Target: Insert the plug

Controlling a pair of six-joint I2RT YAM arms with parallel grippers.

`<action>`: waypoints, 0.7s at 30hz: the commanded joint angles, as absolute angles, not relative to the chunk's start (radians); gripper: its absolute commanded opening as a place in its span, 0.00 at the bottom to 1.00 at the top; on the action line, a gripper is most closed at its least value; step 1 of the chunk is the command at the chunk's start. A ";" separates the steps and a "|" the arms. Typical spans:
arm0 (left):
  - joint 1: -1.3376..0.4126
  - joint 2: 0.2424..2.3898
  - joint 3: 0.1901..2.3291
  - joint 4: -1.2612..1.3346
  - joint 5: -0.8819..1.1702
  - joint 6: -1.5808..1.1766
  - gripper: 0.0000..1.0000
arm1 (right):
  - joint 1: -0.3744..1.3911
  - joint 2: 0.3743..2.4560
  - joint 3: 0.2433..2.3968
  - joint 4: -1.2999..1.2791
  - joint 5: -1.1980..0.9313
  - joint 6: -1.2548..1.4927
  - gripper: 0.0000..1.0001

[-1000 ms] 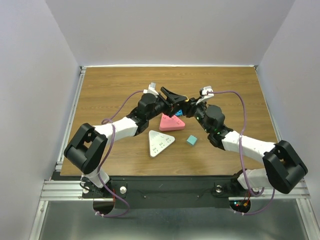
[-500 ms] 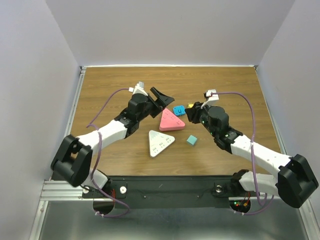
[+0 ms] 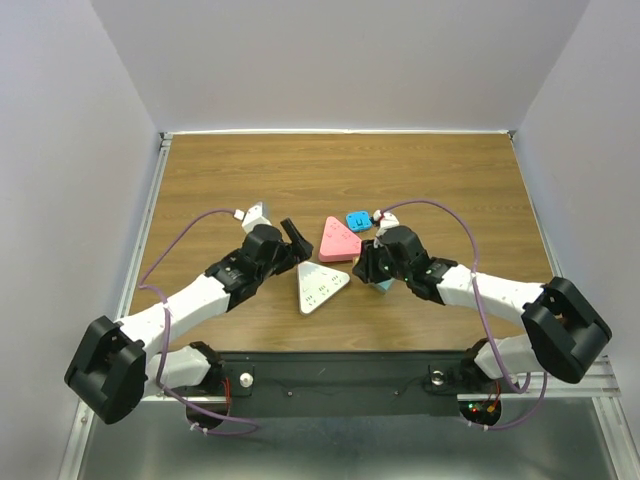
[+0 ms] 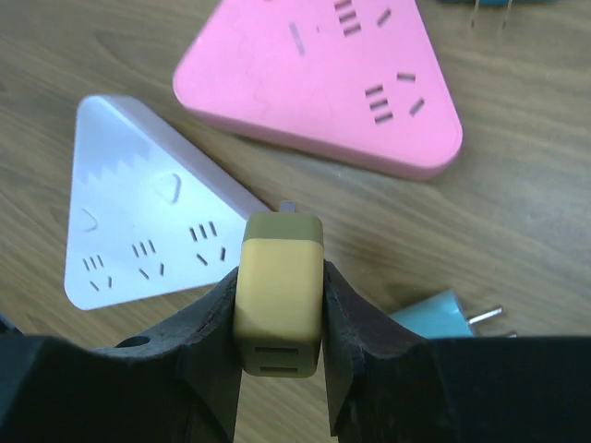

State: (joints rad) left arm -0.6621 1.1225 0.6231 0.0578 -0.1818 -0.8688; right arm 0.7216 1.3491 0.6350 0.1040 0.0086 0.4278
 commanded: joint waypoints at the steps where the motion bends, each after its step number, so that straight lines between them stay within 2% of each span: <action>1: -0.678 1.078 0.569 0.002 -0.186 -0.861 0.92 | 0.732 1.339 0.678 0.010 -0.017 0.465 0.00; 21: -0.759 1.169 0.540 0.015 -0.064 -0.873 0.93 | 0.769 1.520 0.729 -0.008 -0.071 0.468 0.00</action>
